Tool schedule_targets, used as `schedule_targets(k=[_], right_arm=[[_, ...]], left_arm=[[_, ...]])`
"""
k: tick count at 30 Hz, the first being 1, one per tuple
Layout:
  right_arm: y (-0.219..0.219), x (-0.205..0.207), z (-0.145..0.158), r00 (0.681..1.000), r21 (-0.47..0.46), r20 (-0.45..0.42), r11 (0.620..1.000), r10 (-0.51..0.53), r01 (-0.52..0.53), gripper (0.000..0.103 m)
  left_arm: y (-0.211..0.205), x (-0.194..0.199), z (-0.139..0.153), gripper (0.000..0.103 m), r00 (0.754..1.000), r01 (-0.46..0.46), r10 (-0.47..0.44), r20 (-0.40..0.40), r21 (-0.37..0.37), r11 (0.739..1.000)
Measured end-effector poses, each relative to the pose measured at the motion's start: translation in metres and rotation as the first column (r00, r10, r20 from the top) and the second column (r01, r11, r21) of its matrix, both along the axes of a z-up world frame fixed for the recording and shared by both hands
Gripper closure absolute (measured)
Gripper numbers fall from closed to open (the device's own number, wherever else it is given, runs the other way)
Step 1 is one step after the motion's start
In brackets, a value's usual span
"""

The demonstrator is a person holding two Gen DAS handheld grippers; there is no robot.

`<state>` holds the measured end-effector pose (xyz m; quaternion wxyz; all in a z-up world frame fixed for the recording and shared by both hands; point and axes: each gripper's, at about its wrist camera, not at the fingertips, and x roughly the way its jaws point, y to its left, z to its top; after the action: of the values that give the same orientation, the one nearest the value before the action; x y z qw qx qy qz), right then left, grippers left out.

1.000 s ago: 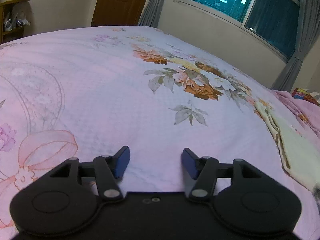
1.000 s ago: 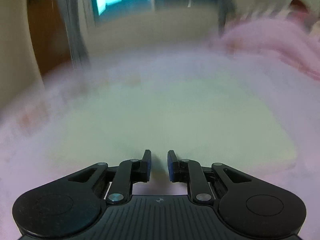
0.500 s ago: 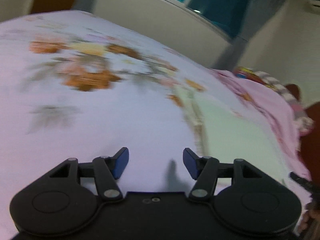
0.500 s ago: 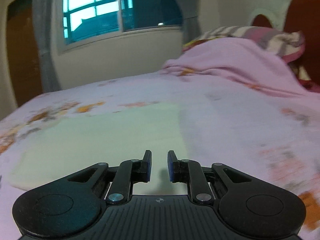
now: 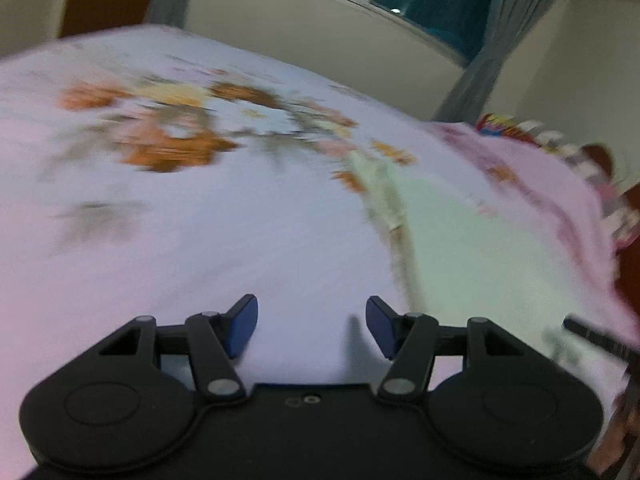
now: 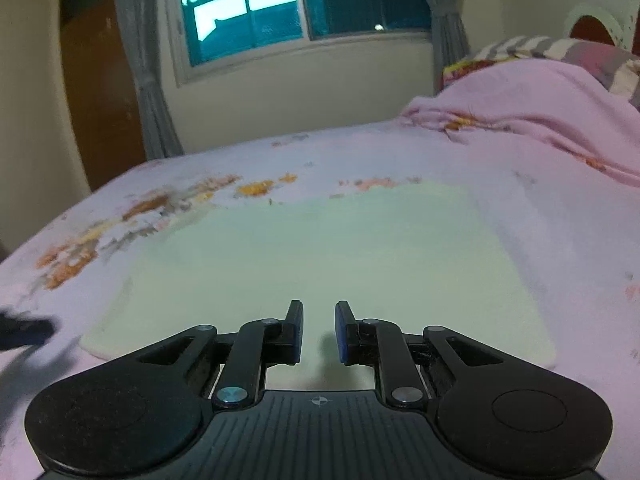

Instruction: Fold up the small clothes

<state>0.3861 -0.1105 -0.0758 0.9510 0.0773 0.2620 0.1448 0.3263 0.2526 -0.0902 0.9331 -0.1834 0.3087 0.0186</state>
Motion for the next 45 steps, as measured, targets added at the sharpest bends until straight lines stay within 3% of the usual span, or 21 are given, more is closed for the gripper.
schedule_targets(k=[2,4,7,9,11,14,17,19,21,24,27,31,34,35,39,41,43,45], right_arm=[[0.018,0.012,-0.025,0.99,-0.054,-0.132,0.997,0.048,-0.055,0.088],[0.033,0.008,-0.023,0.995,-0.146,-0.096,0.988,0.04,-0.054,0.087],[0.03,0.0,-0.008,0.999,-0.11,-0.035,0.994,0.014,-0.018,0.087],[0.033,-0.008,-0.007,1.0,-0.148,0.005,0.989,-0.008,0.009,0.087],[0.041,0.0,-0.026,0.996,-0.198,-0.088,0.98,-0.005,-0.012,0.087],[0.037,-0.005,-0.015,0.998,-0.165,-0.06,0.986,-0.017,0.007,0.087],[0.029,-0.016,-0.01,0.998,-0.121,0.022,0.991,-0.061,0.063,0.087],[0.038,-0.001,-0.03,0.995,-0.18,-0.097,0.984,-0.025,0.007,0.087],[0.039,0.002,-0.022,0.995,-0.186,-0.094,0.983,-0.025,0.007,0.087],[0.021,-0.009,-0.009,0.999,-0.064,0.001,0.997,-0.043,0.043,0.087],[-0.012,-0.018,0.002,0.99,-0.007,0.089,0.993,-0.114,0.115,0.087],[-0.078,-0.016,0.007,0.954,0.019,0.145,0.965,-0.262,0.262,0.086],[-0.123,-0.005,0.007,0.941,-0.037,0.145,0.949,-0.306,0.314,0.063],[-0.136,-0.006,0.006,0.937,-0.055,0.152,0.944,-0.315,0.326,0.059],[-0.187,-0.018,-0.002,0.936,-0.063,0.176,0.945,-0.305,0.32,0.059],[-0.212,-0.023,-0.005,0.921,-0.072,0.194,0.931,-0.339,0.358,0.059],[-0.24,-0.026,-0.009,0.9,-0.061,0.187,0.91,-0.393,0.41,0.057],[-0.277,-0.024,-0.015,0.874,-0.007,0.135,0.882,-0.467,0.472,0.053]], left_arm=[[0.009,-0.02,-0.005,0.043,0.999,-0.045,0.046,-0.016,0.031,0.999],[0.017,-0.029,-0.008,0.043,0.998,-0.055,0.055,-0.012,0.011,0.998],[0.018,-0.029,-0.007,0.043,0.998,-0.056,0.057,-0.012,0.01,0.998],[0.013,-0.029,-0.006,0.043,0.998,-0.059,0.059,-0.012,0.034,0.998],[0.009,-0.031,-0.008,0.043,0.998,-0.065,0.066,-0.009,0.049,0.997],[0.006,-0.033,-0.009,0.043,0.998,-0.062,0.063,-0.01,0.059,0.996],[0.006,-0.034,-0.01,0.043,0.998,-0.059,0.059,-0.008,0.062,0.996],[0.005,-0.034,-0.011,0.043,0.998,-0.059,0.06,-0.009,0.066,0.996],[0.002,-0.034,-0.011,0.043,0.998,-0.057,0.058,-0.013,0.085,0.995],[0.001,-0.031,-0.009,0.043,0.999,-0.051,0.052,-0.013,0.089,0.995],[0.007,-0.015,-0.004,0.045,0.999,0.008,-0.006,0.043,-0.064,0.998],[0.004,0.039,-0.004,0.045,0.987,0.143,-0.12,0.104,-0.256,0.956],[0.004,0.095,-0.016,0.046,0.975,0.22,-0.188,0.118,-0.391,0.894],[0.003,0.114,-0.022,0.046,0.973,0.231,-0.206,0.104,-0.41,0.882],[0.005,0.161,-0.037,0.045,0.961,0.273,-0.254,0.105,-0.467,0.841],[0.007,0.179,-0.041,0.044,0.952,0.303,-0.284,0.113,-0.489,0.818],[0.004,0.191,-0.042,0.044,0.942,0.33,-0.32,0.105,-0.473,0.817],[-0.006,0.198,-0.038,0.047,0.932,0.355,-0.353,0.084,-0.418,0.836]])
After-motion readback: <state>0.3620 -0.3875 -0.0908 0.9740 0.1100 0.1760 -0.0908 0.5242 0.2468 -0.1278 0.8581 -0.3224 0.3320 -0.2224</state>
